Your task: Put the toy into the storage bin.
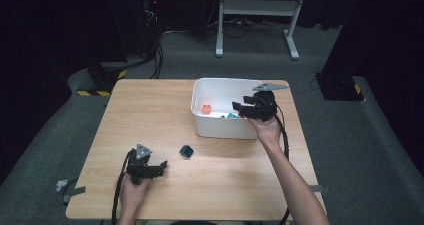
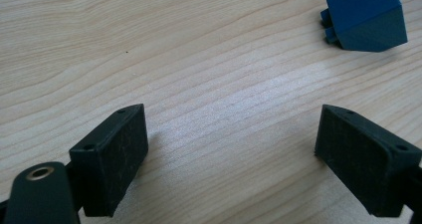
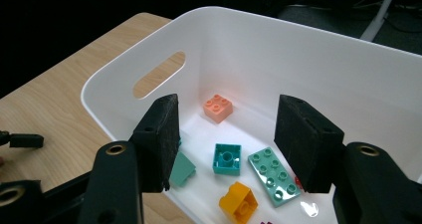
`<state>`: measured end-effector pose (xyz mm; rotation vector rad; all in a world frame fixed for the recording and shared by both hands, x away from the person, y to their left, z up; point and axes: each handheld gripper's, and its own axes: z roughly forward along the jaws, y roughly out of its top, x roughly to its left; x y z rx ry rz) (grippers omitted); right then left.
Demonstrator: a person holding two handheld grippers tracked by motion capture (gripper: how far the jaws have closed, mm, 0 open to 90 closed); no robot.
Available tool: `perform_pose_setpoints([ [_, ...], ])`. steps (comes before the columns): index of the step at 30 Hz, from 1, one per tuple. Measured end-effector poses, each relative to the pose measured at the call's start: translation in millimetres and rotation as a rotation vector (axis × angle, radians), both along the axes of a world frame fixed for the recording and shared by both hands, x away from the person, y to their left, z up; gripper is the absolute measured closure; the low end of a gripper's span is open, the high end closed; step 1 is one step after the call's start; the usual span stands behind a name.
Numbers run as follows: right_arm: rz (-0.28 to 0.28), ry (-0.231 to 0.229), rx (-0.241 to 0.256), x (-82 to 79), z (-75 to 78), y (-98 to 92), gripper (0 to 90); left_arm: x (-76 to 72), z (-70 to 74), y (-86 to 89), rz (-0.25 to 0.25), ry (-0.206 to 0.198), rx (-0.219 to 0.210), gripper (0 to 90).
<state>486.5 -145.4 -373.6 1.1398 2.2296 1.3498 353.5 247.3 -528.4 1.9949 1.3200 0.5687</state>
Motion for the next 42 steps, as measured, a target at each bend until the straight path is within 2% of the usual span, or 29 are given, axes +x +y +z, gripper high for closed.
perform_pose_setpoints([
  [11,0.067,-0.051,0.01,-22.7,5.6,14.1,41.9,0.0,0.0,0.0,0.0,0.0,0.0,13.1],
  [16,0.09,-0.061,0.018,-30.6,2.8,19.5,42.0,0.0,0.0,0.0,0.0,0.0,0.0,13.1],
  [27,0.131,-0.05,0.029,-40.7,-7.2,29.6,42.0,0.0,0.0,0.0,0.0,0.0,0.0,13.1],
  [42,0.199,-0.038,0.039,-56.3,-24.7,54.7,42.1,0.0,0.0,0.0,0.0,0.0,0.0,13.1],
])
